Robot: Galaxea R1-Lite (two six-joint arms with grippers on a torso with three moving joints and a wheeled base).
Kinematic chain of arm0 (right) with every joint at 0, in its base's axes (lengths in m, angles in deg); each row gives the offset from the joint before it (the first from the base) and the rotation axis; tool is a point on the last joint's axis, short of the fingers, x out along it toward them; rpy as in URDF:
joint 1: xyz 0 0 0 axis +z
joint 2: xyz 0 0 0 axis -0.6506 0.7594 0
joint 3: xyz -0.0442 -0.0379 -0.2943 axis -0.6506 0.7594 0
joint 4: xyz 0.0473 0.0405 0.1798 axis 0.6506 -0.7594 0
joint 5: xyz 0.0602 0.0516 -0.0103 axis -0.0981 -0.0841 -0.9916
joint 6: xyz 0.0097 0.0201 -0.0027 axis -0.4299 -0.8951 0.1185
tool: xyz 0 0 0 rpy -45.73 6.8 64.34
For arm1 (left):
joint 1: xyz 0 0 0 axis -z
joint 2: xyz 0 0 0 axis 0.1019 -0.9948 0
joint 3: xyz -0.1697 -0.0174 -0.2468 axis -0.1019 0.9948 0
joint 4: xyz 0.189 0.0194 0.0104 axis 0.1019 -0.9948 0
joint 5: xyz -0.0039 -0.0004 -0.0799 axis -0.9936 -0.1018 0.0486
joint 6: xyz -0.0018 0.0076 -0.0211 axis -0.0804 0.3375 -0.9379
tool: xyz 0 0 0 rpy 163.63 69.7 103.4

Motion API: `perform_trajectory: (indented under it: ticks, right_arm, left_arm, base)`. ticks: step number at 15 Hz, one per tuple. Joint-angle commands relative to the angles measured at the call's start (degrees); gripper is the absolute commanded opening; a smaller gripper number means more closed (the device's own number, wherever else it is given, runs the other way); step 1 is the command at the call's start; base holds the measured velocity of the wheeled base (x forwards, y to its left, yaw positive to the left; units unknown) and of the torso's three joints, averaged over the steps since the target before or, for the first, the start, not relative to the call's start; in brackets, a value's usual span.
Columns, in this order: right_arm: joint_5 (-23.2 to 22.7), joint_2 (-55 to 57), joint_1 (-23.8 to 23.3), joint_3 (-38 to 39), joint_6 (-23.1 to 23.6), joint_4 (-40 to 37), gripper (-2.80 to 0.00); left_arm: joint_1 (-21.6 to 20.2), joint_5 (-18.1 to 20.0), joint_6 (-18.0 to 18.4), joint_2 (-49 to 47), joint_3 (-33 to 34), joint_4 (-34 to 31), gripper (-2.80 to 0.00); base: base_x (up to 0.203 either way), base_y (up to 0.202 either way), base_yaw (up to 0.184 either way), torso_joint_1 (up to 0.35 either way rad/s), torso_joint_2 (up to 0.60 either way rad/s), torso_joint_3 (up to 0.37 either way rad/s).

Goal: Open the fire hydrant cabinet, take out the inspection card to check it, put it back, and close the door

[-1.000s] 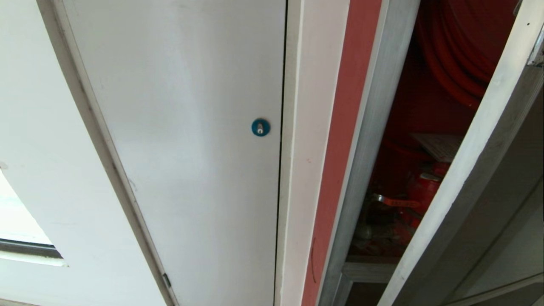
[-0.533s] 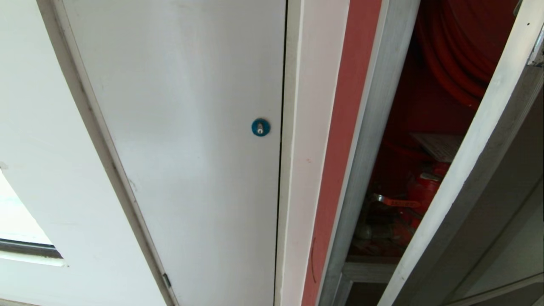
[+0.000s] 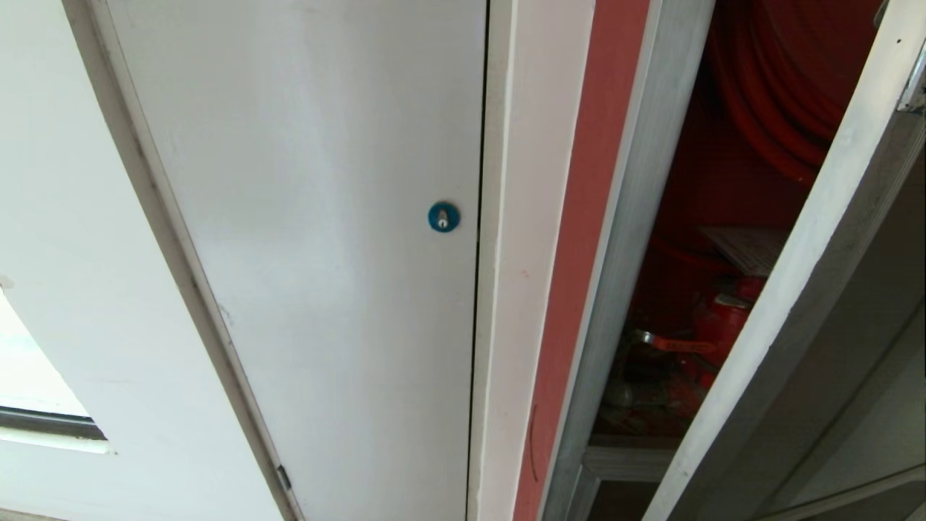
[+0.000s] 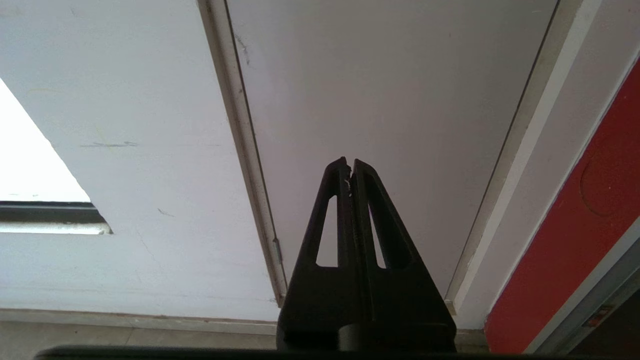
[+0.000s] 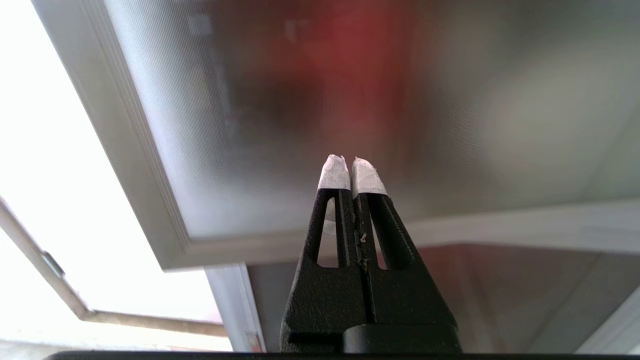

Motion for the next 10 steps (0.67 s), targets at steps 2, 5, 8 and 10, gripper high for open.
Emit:
perform_trajectory:
  ticks: [2, 5, 8, 10]
  right_arm:
    - [-4.22, 5.25, 0.05, -3.41, -0.13, -0.06, -2.80]
    - [-14.61, 11.17, 0.15, -7.49, -0.14, -0.04, -2.80]
    - [-23.86, 18.93, 0.17, -11.62, -0.14, 0.06, -2.80]
    - [-28.61, 25.20, 0.18, -14.49, -0.12, 0.32, -2.80]
  left_arm:
    - [0.01, 0.00, 0.04, -0.07, 0.62, 0.02, -2.80]
    - [-0.07, 0.00, 0.04, -0.07, 0.65, 0.02, -2.80]
    - [0.01, 0.00, 0.04, -0.07, 0.62, 0.02, -2.80]
    - [0.01, 0.00, 0.04, -0.07, 0.62, 0.02, -2.80]
  base:
    - [0.000, 0.000, 0.000, 0.000, 0.00, 0.000]
    - [0.000, 0.000, 0.000, 0.000, 0.00, 0.000]
    - [0.000, 0.000, 0.000, 0.000, 0.00, 0.000]
    - [0.000, 0.000, 0.000, 0.000, 0.00, 0.000]
